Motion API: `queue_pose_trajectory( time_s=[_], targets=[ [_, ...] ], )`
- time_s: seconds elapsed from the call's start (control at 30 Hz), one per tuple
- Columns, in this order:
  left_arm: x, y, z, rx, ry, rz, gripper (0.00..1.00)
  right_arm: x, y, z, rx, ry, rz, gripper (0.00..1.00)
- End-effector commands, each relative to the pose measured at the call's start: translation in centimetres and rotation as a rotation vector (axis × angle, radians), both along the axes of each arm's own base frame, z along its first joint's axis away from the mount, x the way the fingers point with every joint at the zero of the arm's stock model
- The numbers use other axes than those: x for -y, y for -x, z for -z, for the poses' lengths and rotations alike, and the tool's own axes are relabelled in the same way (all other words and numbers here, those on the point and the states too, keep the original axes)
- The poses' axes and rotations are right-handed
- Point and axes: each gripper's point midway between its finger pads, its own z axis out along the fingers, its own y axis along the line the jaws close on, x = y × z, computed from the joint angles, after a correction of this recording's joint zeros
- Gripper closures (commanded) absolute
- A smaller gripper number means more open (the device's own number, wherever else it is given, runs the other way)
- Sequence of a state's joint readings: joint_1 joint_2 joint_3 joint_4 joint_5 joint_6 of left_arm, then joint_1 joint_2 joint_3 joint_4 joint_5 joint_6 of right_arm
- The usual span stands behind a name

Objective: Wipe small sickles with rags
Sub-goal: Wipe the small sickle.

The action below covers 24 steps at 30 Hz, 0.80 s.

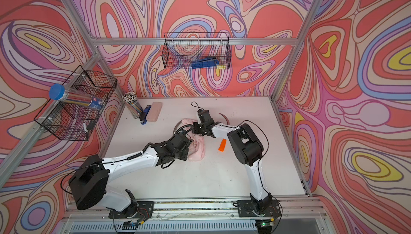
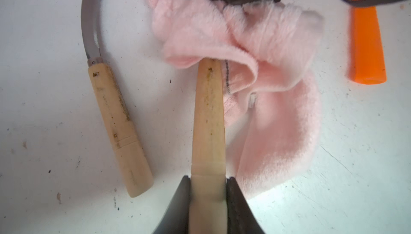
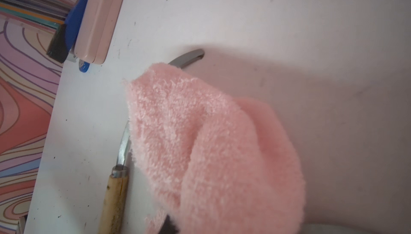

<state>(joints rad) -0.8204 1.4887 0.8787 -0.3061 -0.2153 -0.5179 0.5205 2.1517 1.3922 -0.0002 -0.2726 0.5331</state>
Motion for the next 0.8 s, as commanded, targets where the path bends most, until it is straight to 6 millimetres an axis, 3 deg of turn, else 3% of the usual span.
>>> queue_pose_trajectory(
  time_s=[0.0, 0.5, 0.67, 0.77],
  targets=[
    [-1.4, -0.5, -1.1, 0.055, -0.023, -0.068, 1.00, 4.4, -1.0, 3.7, -0.051, 0.128, 0.106, 1.00],
    [-3.2, -0.3, -1.3, 0.081, -0.053, -0.122, 1.00, 12.2, -3.9, 5.2, -0.059, 0.240, 0.286, 1.00],
    [-3.1, -0.3, -1.4, 0.082, -0.050, -0.122, 1.00, 12.2, -3.9, 3.8, -0.034, 0.244, 0.276, 1.00],
    [-2.8, -0.3, -1.3, 0.077, -0.045, -0.112, 1.00, 9.6, -2.9, 2.4, -0.010, 0.213, 0.194, 1.00]
  ],
)
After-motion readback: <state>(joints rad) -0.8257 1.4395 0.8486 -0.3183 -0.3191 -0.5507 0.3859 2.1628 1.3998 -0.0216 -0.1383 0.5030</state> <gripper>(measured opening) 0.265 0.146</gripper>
